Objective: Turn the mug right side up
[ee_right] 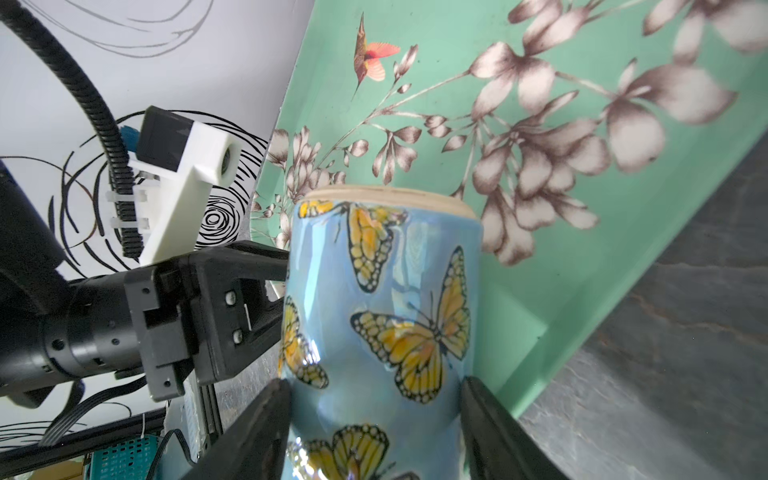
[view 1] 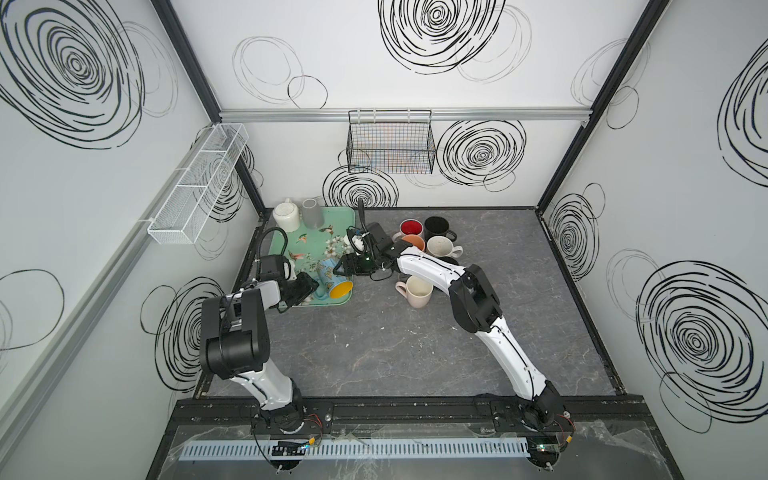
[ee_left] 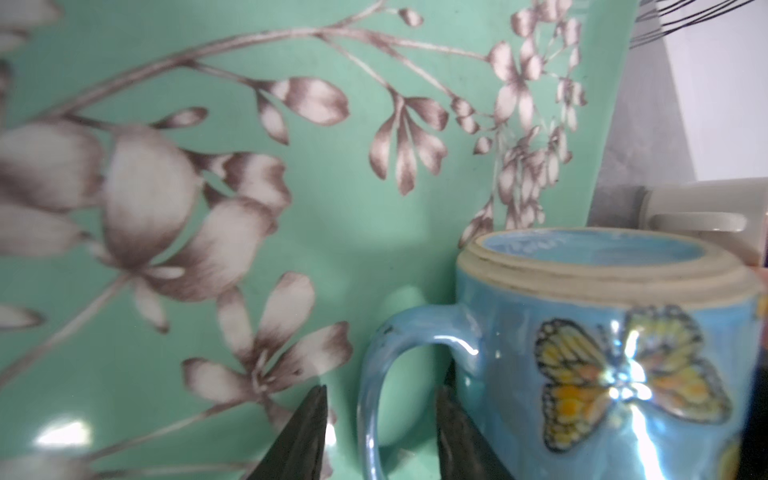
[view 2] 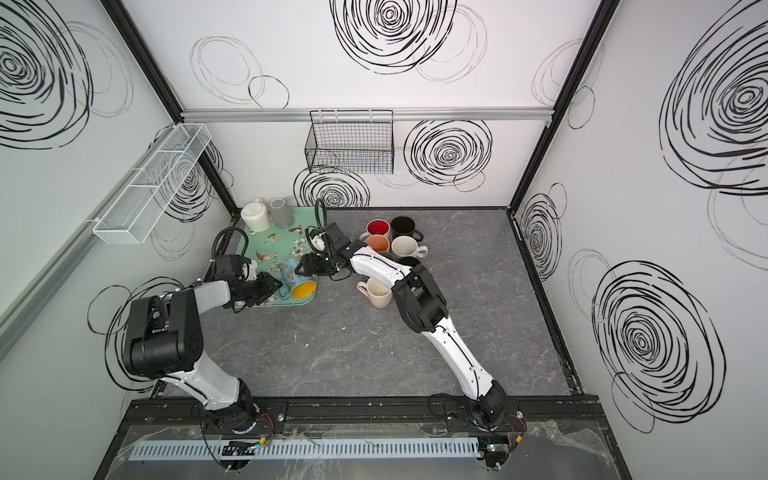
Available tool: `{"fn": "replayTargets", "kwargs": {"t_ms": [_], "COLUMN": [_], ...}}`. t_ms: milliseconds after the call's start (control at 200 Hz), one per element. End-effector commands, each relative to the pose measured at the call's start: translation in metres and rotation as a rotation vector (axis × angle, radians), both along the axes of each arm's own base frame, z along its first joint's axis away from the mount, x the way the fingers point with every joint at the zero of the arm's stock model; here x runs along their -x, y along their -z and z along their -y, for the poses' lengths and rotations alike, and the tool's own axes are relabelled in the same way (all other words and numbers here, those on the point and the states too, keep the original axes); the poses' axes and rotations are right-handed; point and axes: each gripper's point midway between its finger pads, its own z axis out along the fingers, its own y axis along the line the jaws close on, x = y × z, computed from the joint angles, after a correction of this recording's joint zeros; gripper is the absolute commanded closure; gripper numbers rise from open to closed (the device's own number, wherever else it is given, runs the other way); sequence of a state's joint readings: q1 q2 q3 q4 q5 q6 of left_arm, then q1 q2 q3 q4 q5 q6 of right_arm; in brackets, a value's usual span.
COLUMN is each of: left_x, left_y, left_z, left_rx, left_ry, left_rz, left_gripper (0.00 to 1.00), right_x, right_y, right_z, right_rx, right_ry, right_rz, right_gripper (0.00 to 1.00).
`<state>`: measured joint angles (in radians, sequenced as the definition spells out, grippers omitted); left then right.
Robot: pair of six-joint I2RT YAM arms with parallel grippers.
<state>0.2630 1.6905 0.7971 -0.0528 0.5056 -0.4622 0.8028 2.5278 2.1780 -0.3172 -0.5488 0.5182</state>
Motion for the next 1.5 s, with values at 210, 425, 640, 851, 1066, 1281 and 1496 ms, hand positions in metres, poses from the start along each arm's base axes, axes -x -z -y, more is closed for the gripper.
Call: {"fn": "replayTargets", "kwargs": {"t_ms": [210, 425, 640, 851, 1066, 1281, 1496], "left_x": [-0.015, -0.024, -0.023, -0.025, -0.027, -0.026, -0.021], "left_y": [-0.011, -0.045, -0.054, -0.068, -0.085, -0.092, -0.081], "left_z": [0.028, 0.032, 0.033, 0.041, 0.05, 0.051, 0.051], "left_rx": [0.231, 0.291, 0.303, 0.336, 0.341, 0.309, 0.288], "left_ry": [0.0, -0.008, -0.022, -0.022, -0.005, -0.003, -0.004], "left_rz": [0.114, 0.193, 0.203, 0.24, 0.268, 0.263, 0.24], "left_gripper": [0.62, 0.69, 0.73, 0.75, 0.75, 0.75, 0.75], "right_x": [0.001, -0.006, -0.011, -0.009, -0.007, -0.009, -0.009], "right_y": [0.08, 0.081, 0.075, 0.069, 0.071, 0.065, 0.067], "right_z": [0.032, 0.037, 0.038, 0.034, 0.035, 0.036, 0.038], "right_rx": [0.149, 0.148, 0.138, 0.125, 0.136, 0.14, 0.152], "right_ry": [0.029, 0.038, 0.042, 0.028, 0.022, 0.019, 0.011], "right_rz": [-0.118, -0.122, -0.108, -0.088, -0.091, -0.064, -0.056], "right_gripper": [0.37, 0.36, 0.33, 0.33, 0.33, 0.33, 0.33]}}
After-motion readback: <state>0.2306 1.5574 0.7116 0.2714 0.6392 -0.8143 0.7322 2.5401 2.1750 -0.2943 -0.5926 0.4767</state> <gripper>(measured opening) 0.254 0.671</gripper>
